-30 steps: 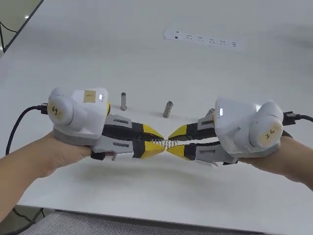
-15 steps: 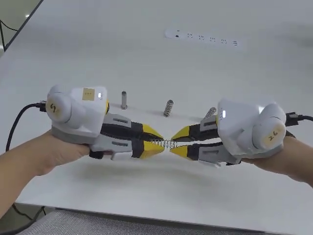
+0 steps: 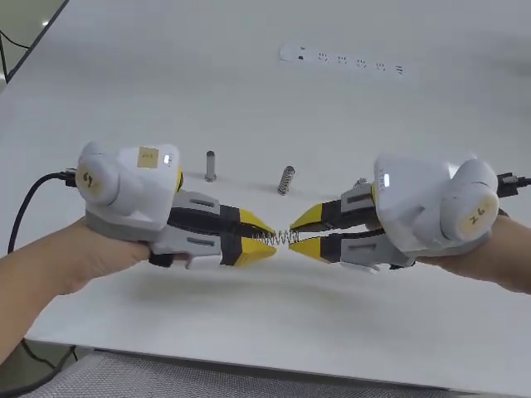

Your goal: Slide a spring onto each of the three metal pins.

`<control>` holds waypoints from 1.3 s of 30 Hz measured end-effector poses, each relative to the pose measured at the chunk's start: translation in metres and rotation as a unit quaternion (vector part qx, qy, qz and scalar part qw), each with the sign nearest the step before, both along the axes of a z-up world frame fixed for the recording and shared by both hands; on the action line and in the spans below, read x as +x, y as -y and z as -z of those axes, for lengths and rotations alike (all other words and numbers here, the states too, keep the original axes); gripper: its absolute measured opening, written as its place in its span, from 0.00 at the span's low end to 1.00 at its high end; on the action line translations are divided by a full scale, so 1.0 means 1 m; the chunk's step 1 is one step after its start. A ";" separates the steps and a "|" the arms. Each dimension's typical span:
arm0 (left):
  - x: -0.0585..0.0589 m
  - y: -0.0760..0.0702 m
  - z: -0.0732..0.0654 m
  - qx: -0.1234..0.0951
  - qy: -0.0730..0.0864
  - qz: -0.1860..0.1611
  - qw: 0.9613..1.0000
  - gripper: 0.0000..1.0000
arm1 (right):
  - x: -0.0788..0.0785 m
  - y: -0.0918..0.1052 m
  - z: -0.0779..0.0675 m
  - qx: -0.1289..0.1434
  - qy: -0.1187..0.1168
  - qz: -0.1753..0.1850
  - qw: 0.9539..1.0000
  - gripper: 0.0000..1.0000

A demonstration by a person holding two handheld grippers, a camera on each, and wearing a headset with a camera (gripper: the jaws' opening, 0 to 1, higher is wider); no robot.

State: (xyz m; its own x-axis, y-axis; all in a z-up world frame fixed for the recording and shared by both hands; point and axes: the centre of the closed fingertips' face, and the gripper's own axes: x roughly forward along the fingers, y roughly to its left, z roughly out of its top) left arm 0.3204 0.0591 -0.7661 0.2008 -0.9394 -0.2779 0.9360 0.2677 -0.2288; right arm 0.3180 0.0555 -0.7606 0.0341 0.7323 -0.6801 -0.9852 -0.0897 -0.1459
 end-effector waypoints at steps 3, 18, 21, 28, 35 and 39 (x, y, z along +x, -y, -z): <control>0.000 -0.002 0.001 0.002 0.001 -0.003 1.000 0.08 | -0.001 -0.003 -0.004 0.004 0.001 -0.004 1.000 0.11; -0.001 -0.006 0.005 0.009 0.003 -0.008 1.000 0.08 | -0.005 -0.018 -0.017 0.047 -0.021 0.003 0.999 0.12; -0.001 -0.006 0.007 0.011 0.004 -0.008 1.000 0.08 | -0.006 -0.021 -0.018 0.054 -0.023 0.006 0.998 0.12; -0.003 -0.006 0.009 0.017 0.003 -0.006 1.000 0.08 | -0.007 -0.027 -0.020 0.067 -0.031 0.014 0.997 0.12; -0.006 -0.002 0.011 0.019 0.002 0.000 1.000 0.08 | -0.011 -0.039 -0.025 0.090 -0.037 0.018 0.995 0.12; -0.004 0.000 0.007 0.009 0.002 -0.006 1.000 0.08 | -0.010 -0.045 -0.025 0.091 -0.029 0.023 0.995 0.04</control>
State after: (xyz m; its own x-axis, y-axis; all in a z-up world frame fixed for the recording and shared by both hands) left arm 0.3160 0.0595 -0.7729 0.2138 -0.9316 -0.2940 0.9333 0.2837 -0.2203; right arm 0.3082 0.1002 -0.7351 0.0357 0.8419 -0.5384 -0.9948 -0.0213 -0.0993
